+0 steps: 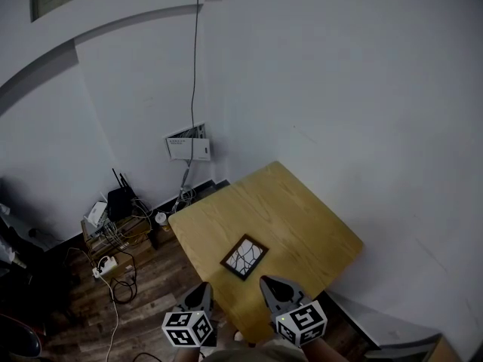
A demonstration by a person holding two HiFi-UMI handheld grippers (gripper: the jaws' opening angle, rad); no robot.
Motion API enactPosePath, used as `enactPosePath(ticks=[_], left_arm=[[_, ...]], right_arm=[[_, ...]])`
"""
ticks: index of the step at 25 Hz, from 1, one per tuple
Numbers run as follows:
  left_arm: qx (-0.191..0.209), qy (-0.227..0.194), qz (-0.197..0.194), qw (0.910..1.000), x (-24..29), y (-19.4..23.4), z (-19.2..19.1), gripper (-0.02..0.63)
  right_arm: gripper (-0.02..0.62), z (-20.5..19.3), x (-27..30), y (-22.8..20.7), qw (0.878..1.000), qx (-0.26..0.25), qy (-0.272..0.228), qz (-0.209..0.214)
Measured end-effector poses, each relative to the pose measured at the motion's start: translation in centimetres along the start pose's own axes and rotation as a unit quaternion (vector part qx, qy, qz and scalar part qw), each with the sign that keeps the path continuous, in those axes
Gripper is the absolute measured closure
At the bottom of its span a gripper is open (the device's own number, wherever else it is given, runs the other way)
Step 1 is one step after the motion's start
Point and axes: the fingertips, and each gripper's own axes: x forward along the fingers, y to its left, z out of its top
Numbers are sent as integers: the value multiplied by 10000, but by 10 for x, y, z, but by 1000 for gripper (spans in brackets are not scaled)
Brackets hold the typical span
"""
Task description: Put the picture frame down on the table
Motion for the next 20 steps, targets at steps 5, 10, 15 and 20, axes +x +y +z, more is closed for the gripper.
enactPosePath(ticks=[5, 10, 15, 20], left_arm=[[-27, -11, -33, 10000, 0, -2, 1, 589], [-48, -52, -85, 9999, 1, -6, 3, 589], [-88, -85, -124, 9998, 1, -10, 5, 589], [-146, -118, -150, 9997, 1, -10, 6, 589]], right_arm=[[595, 0, -2, 1, 10000, 17, -3, 9], [595, 0, -4, -2, 10000, -35, -16, -23], [595, 0, -6, -2, 10000, -53, 3, 13], [595, -2, -4, 0, 9999, -84, 13, 67]])
